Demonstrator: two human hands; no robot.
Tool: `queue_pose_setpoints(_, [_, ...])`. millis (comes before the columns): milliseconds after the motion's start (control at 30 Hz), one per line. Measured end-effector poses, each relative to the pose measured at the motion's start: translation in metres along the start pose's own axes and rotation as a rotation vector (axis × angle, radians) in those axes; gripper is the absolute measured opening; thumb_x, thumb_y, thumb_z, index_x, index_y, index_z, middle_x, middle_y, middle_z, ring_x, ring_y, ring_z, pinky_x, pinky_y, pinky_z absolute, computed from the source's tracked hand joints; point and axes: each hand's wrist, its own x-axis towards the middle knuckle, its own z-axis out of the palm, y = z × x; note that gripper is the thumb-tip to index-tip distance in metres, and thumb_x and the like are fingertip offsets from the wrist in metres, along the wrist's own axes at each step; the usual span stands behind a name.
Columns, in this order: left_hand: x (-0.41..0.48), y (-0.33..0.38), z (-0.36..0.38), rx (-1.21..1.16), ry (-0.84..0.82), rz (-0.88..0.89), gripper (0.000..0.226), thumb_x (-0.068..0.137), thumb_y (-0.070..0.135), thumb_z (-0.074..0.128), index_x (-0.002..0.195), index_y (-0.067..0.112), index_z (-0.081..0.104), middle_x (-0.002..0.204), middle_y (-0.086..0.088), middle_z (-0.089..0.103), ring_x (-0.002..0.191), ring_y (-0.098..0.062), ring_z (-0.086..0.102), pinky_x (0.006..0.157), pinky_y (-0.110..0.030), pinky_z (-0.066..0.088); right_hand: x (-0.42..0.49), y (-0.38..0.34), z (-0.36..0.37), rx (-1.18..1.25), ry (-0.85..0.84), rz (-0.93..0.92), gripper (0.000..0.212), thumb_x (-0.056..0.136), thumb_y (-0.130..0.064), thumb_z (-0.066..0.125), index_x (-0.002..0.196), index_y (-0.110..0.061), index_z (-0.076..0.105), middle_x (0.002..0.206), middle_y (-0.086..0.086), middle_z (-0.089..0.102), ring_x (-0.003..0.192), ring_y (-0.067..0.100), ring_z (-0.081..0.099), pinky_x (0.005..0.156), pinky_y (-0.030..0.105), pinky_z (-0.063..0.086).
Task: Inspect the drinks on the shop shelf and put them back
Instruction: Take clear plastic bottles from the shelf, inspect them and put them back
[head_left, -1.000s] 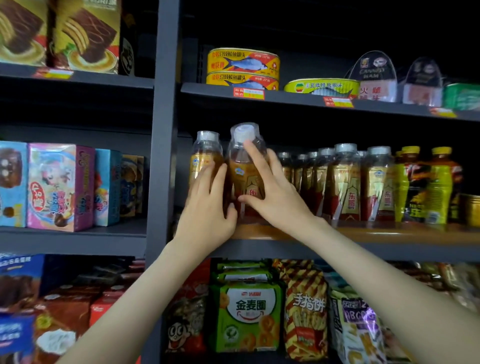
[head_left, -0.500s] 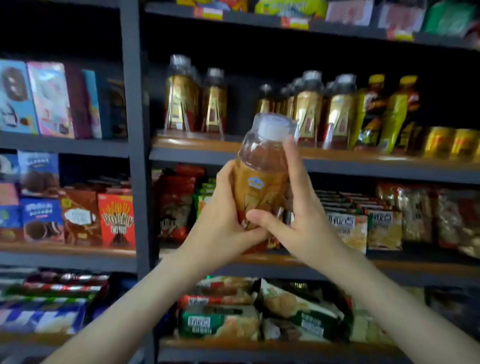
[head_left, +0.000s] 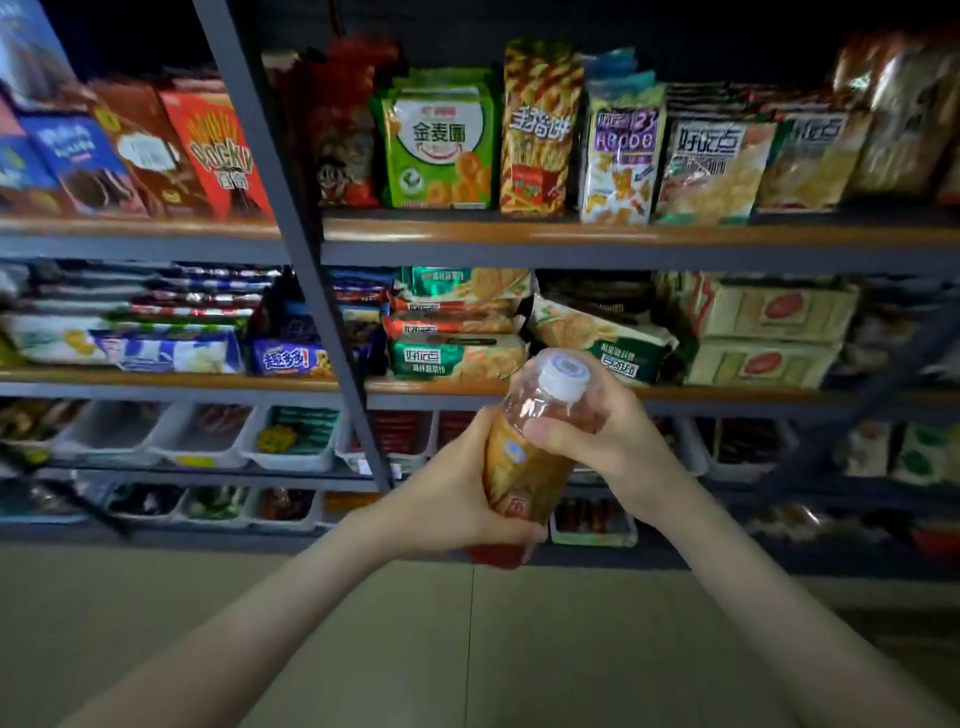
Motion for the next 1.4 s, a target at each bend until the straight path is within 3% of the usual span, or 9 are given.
queue_pose_setpoints(300, [-0.013, 0.001, -0.013, -0.386, -0.208, -0.147, 0.064, 0.069, 0.01, 0.078, 0.124, 0.021, 0.047, 0.107, 0.003, 0.067, 0.103, -0.016, 0.065, 0.085, -0.028, 0.052, 0.021, 0.024, 0.029, 0.176, 0.158, 0.191, 0.023, 0.087, -0.025, 0.066, 0.106, -0.014, 0.061, 0.094, 0.001, 0.069, 0.086, 0.015, 0.067, 0.076, 0.031, 0.054])
queue_pose_setpoints(467, [-0.025, -0.014, -0.017, -0.529, -0.167, -0.402, 0.061, 0.06, 0.035, 0.08, 0.115, 0.019, 0.056, 0.095, -0.002, 0.072, 0.093, -0.022, 0.069, 0.082, -0.037, 0.053, 0.024, 0.044, 0.047, 0.043, 0.268, 0.361, 0.048, 0.095, -0.036, 0.055, 0.138, -0.027, 0.035, 0.121, -0.001, 0.053, 0.101, 0.013, 0.061, 0.084, 0.031, 0.054])
queue_pose_setpoints(633, [-0.031, -0.008, -0.019, -0.79, -0.04, -0.651, 0.062, 0.066, 0.048, 0.073, 0.118, 0.018, 0.058, 0.1, -0.011, 0.07, 0.093, -0.027, 0.067, 0.075, -0.035, 0.052, 0.017, 0.056, 0.059, -0.294, -0.047, 0.33, 0.033, 0.104, -0.033, 0.037, 0.134, -0.039, 0.048, 0.152, -0.006, 0.03, 0.141, 0.012, 0.024, 0.117, 0.041, 0.024])
queue_pose_setpoints(833, [-0.03, -0.009, -0.034, -1.133, 0.158, -0.852, 0.047, 0.078, 0.05, 0.069, 0.105, 0.012, 0.062, 0.081, -0.015, 0.072, 0.077, -0.029, 0.067, 0.06, -0.036, 0.055, -0.003, 0.05, 0.054, -0.13, -0.115, 0.089, 0.033, 0.096, -0.024, 0.042, 0.123, -0.03, 0.058, 0.128, -0.013, 0.058, 0.122, 0.002, 0.052, 0.095, 0.018, 0.045])
queue_pose_setpoints(933, [-0.027, -0.009, -0.041, -1.175, 0.155, -0.869, 0.048, 0.078, 0.051, 0.068, 0.1, 0.01, 0.062, 0.073, -0.014, 0.072, 0.062, -0.027, 0.069, 0.053, -0.032, 0.057, -0.008, 0.043, 0.051, -0.132, -0.272, 0.046, 0.044, 0.092, -0.034, 0.054, 0.136, -0.033, 0.048, 0.138, -0.009, 0.051, 0.129, 0.008, 0.047, 0.097, 0.021, 0.045])
queue_pose_setpoints(1033, [-0.026, -0.004, -0.042, -1.217, 0.097, -0.831, 0.045, 0.08, 0.05, 0.065, 0.093, 0.007, 0.064, 0.071, -0.015, 0.07, 0.054, -0.028, 0.069, 0.048, -0.034, 0.058, -0.006, 0.037, 0.053, -0.444, -0.351, -0.013, 0.08, 0.075, -0.05, 0.075, 0.138, -0.053, 0.025, 0.147, -0.026, 0.029, 0.137, -0.001, 0.031, 0.107, 0.026, 0.04])
queue_pose_setpoints(1200, [-0.027, -0.008, -0.049, -0.942, -0.093, -0.767, 0.067, 0.093, 0.065, 0.035, 0.098, 0.004, 0.063, 0.084, -0.019, 0.071, 0.068, -0.029, 0.07, 0.062, -0.033, 0.059, -0.004, 0.033, 0.067, -0.524, -0.122, -0.129, 0.091, 0.055, -0.044, 0.089, 0.126, -0.052, 0.033, 0.13, -0.03, 0.042, 0.122, -0.013, 0.041, 0.099, 0.013, 0.039])
queue_pose_setpoints(1300, [-0.031, -0.012, -0.055, -0.296, -0.199, -0.669, 0.105, 0.087, 0.075, -0.003, 0.098, -0.002, 0.068, 0.098, -0.022, 0.071, 0.087, -0.027, 0.069, 0.08, -0.035, 0.056, 0.002, 0.024, 0.069, -0.299, 0.11, -0.017, 0.073, 0.052, -0.042, 0.081, 0.115, -0.046, 0.044, 0.112, -0.023, 0.055, 0.106, -0.012, 0.053, 0.089, 0.01, 0.044])
queue_pose_setpoints(1400, [-0.038, -0.011, -0.057, 0.171, -0.128, -0.424, 0.09, 0.092, 0.066, 0.009, 0.081, 0.008, 0.076, 0.102, -0.005, 0.073, 0.084, -0.004, 0.061, 0.079, -0.017, 0.041, 0.009, 0.029, 0.063, -0.027, 0.228, 0.13, 0.053, 0.061, -0.043, 0.07, 0.11, -0.029, 0.058, 0.103, -0.008, 0.068, 0.098, 0.01, 0.066, 0.079, 0.022, 0.051])
